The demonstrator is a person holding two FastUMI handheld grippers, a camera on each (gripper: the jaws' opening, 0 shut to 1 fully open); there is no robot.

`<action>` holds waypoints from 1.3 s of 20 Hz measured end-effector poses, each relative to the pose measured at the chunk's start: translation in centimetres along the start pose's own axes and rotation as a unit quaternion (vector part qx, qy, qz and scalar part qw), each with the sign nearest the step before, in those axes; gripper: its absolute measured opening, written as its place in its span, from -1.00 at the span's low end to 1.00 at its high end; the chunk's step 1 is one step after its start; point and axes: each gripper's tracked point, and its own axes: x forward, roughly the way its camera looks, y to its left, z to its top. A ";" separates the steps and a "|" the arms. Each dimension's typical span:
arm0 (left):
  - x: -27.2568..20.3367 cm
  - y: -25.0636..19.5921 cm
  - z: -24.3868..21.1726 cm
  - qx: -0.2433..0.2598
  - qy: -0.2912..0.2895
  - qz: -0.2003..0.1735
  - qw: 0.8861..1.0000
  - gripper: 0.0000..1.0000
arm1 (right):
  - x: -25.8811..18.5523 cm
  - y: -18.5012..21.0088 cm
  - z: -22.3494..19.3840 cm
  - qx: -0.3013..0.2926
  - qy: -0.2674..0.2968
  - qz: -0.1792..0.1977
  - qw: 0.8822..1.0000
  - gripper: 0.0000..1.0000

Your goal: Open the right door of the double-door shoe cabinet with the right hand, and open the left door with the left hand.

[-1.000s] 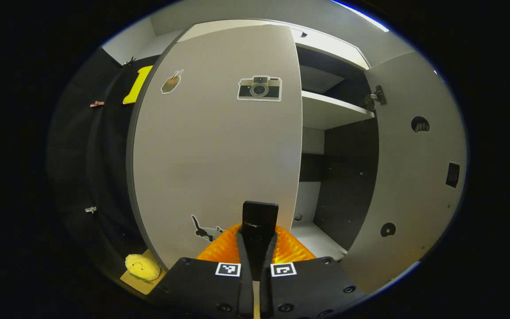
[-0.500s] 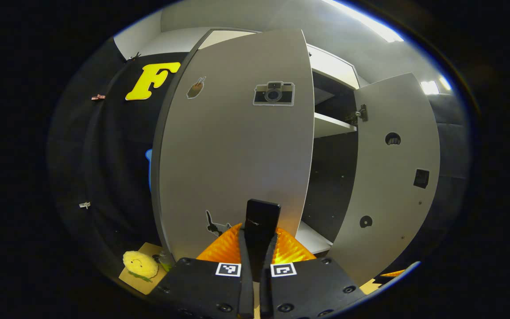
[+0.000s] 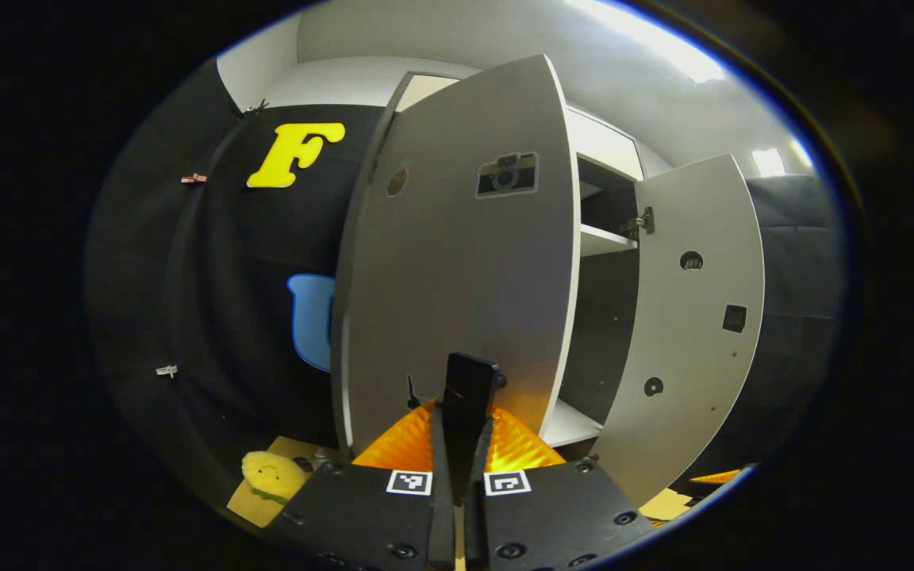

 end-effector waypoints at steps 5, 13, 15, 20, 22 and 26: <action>-2.2 4.1 0.5 0.004 -0.003 0.039 0.999 -0.82 | 0.0 0.6 0.0 0.002 -0.001 0.000 1.000 0.97; -4.7 12.9 1.3 -0.028 -0.013 0.074 0.997 -0.90 | -0.1 1.8 -0.1 -0.003 0.000 0.002 1.000 0.97; -5.2 12.1 1.2 -0.078 -0.016 0.039 0.996 -0.89 | -0.1 1.7 0.0 -0.006 0.001 0.001 1.000 0.97; -5.9 12.2 1.2 -0.002 -0.009 0.066 0.998 -0.90 | -0.2 0.7 0.3 -0.012 0.008 -0.013 1.000 0.97; -6.9 12.2 0.8 -0.005 -0.005 0.067 0.998 -0.91 | -0.1 0.1 0.4 -0.012 0.014 -0.019 1.000 0.96; -9.2 12.0 0.6 -0.039 0.001 0.070 0.997 -0.91 | 0.0 -1.4 1.2 -0.008 0.013 -0.017 1.000 0.96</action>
